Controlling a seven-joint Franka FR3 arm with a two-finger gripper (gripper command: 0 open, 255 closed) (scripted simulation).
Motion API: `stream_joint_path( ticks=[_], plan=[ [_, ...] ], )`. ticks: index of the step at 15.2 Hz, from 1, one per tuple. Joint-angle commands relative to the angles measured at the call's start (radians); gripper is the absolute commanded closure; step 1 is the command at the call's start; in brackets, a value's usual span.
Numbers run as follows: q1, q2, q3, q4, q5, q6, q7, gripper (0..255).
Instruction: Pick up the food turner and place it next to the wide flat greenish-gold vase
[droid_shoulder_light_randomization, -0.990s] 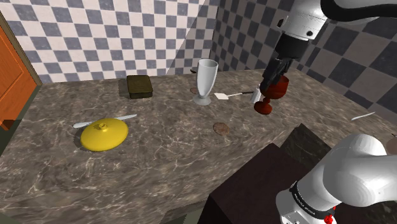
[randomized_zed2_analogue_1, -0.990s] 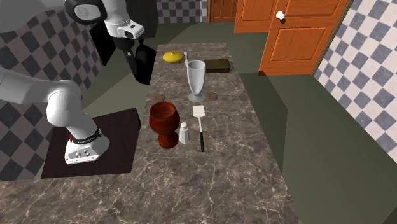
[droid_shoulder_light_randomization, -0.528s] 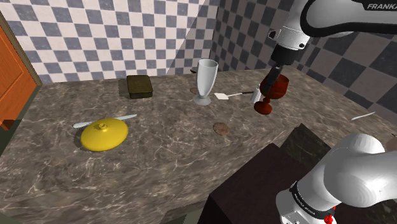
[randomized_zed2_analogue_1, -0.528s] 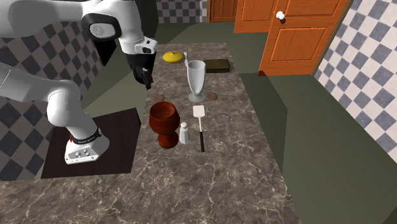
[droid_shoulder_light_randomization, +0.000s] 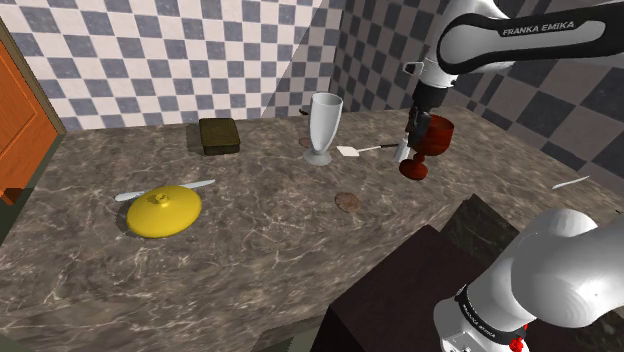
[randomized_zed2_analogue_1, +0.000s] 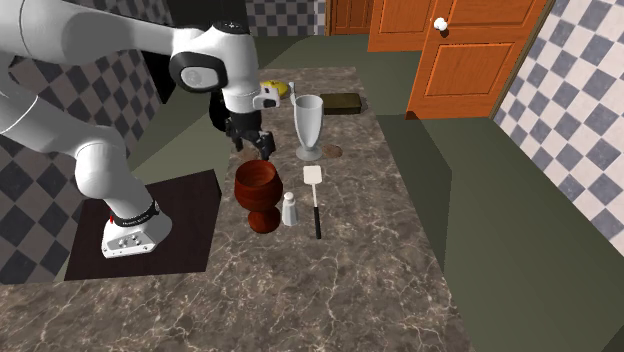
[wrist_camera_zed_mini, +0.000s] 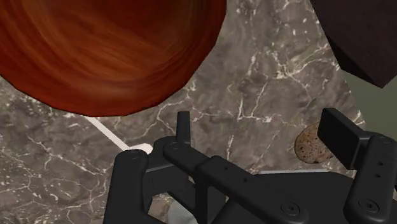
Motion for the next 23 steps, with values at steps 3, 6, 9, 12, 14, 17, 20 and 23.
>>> stream_joint_path(
  ticks=[3, 6, 9, 12, 14, 17, 20, 23],
  plan=[
    [0.032, 0.149, -0.077, 0.055, -0.006, 0.095, -0.205, 0],
    [0.055, 0.273, -0.124, 0.121, 0.017, 0.153, -0.358, 0],
    [0.069, 0.403, -0.156, 0.197, 0.062, 0.202, -0.515, 0],
    [0.067, 0.535, -0.165, 0.284, 0.119, 0.239, -0.67, 0],
    [0.056, 0.622, -0.159, 0.348, 0.158, 0.258, -0.767, 0],
    [0.043, 0.672, -0.148, 0.366, 0.181, 0.289, -0.813, 0],
    [0.038, 0.695, -0.145, 0.349, 0.194, 0.325, -0.822, 0],
    [0.033, 0.715, -0.141, 0.337, 0.207, 0.355, -0.831, 0]
  ],
)
